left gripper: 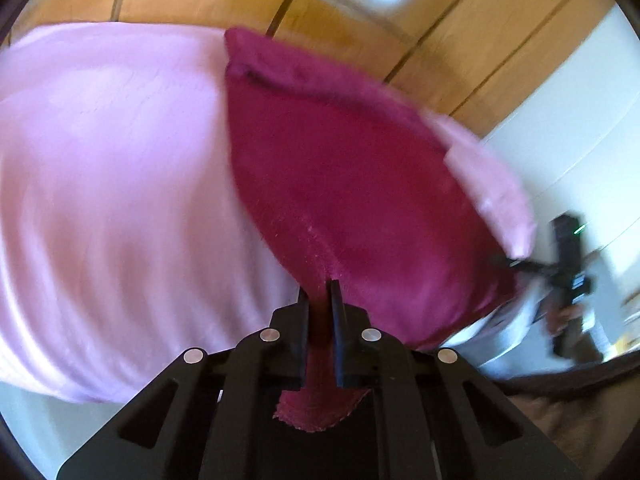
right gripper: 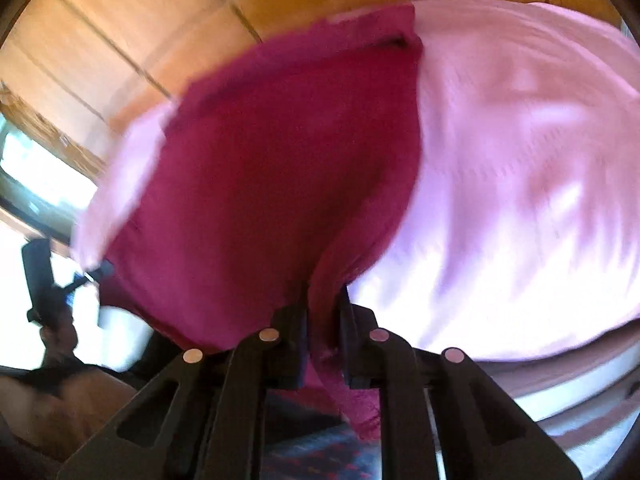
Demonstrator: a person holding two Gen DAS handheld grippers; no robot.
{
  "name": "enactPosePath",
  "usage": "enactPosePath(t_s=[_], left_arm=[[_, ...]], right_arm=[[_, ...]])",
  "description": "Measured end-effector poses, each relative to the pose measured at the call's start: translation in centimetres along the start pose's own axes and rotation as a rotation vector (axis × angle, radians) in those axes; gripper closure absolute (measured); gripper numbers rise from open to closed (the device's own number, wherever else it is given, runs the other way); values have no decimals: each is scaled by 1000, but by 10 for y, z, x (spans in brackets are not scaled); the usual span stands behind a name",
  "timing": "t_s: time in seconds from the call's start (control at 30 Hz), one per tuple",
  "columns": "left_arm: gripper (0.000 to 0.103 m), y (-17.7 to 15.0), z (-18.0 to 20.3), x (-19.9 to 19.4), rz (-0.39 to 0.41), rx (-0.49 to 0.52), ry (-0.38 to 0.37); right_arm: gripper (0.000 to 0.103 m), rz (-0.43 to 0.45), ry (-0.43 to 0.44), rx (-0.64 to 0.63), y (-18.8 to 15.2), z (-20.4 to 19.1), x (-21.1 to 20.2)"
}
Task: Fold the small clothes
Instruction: 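Grasp the hem with the left tool while the right tool grasps it, lift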
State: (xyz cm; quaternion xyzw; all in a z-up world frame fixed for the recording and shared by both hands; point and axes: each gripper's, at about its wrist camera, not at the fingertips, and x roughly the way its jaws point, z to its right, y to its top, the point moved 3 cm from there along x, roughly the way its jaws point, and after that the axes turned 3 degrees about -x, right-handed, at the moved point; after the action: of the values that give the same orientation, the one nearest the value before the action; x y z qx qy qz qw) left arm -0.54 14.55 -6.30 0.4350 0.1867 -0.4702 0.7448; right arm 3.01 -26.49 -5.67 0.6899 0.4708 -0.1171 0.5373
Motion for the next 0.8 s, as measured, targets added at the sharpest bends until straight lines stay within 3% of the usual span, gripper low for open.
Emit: enactPosePath(t_s=[0.1,0.2,0.33,0.6,0.67,0.7,0.73,0.77,0.8], left_arm=[[100,26,2,-9,68,-39,-80],[100,55,2,-1,115,-77,-130],[100,90,-4,26,126,-85,-108],[100,159,-44,69,126,-252,-62],[91,167,-54,70,132,-295,-47],[83,171,-59,69,138,-314,-48],[63,171,-64,67,150,-323,-36],[49,171,-70,62,179,-336,4],[47,169,-73,60,199,-340,24]], right_arm=[[92,81,73,24,27,-6,-6],[93,137,78,69,55,2,0],[93,168,34,108,90,12,22],[91,162,-24,201,139,37,47],[76,168,-18,226,140,47,40],[55,175,4,232,139,50,38],[39,191,33,238,137,51,32],[32,210,47,239,137,54,28],[19,235,62,233,135,51,23]])
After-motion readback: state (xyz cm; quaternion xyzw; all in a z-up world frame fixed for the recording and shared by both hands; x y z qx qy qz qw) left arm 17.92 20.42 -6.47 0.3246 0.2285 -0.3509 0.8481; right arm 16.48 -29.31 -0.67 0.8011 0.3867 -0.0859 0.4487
